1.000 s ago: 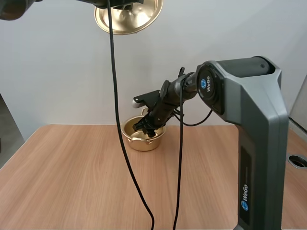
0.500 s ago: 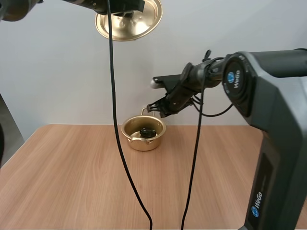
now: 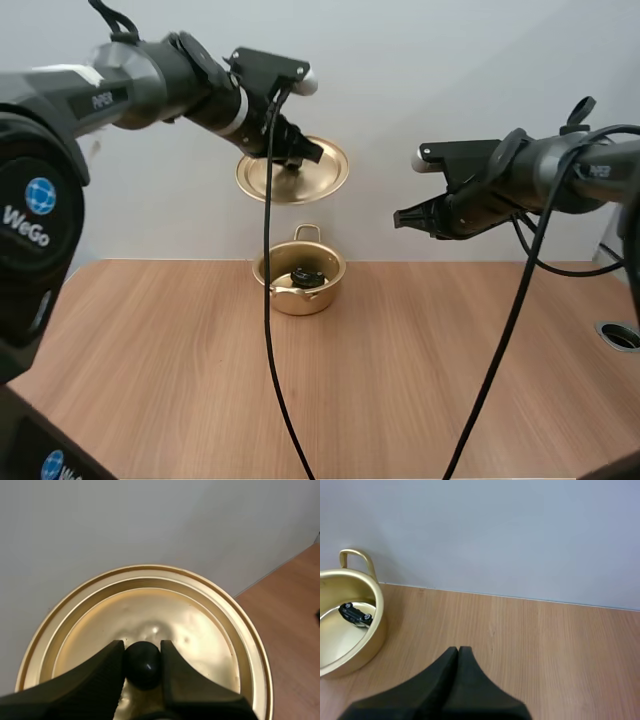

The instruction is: Open the pot, put the car inside, and close it

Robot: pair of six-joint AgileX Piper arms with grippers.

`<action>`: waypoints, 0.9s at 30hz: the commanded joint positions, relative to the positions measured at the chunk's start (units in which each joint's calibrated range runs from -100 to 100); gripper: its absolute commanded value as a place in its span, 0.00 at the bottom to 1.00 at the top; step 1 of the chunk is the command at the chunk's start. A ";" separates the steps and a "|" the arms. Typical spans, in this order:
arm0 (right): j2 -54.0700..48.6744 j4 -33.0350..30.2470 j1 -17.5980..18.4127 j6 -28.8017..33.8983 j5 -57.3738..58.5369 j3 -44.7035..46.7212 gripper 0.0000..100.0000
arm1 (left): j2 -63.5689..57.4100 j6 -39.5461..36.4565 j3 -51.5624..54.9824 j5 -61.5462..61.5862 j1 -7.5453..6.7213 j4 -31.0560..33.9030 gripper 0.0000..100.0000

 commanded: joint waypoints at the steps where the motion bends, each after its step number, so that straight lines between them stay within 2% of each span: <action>1: -5.86 0.16 0.00 0.02 -1.46 4.57 0.00 | 2.44 0.80 2.56 -1.98 -0.05 0.00 0.00; 7: -9.45 0.16 0.00 0.02 -1.96 8.43 0.00 | 8.93 2.44 3.34 -2.60 -0.05 -2.48 0.00; 25: -9.58 -0.01 0.00 0.02 -2.47 8.59 0.00 | 21.04 4.96 3.34 -5.56 -0.05 -4.54 0.00; 27: -9.58 -0.01 0.00 0.02 -2.47 8.59 0.00 | 21.16 6.06 3.34 -5.56 -0.05 -6.20 0.06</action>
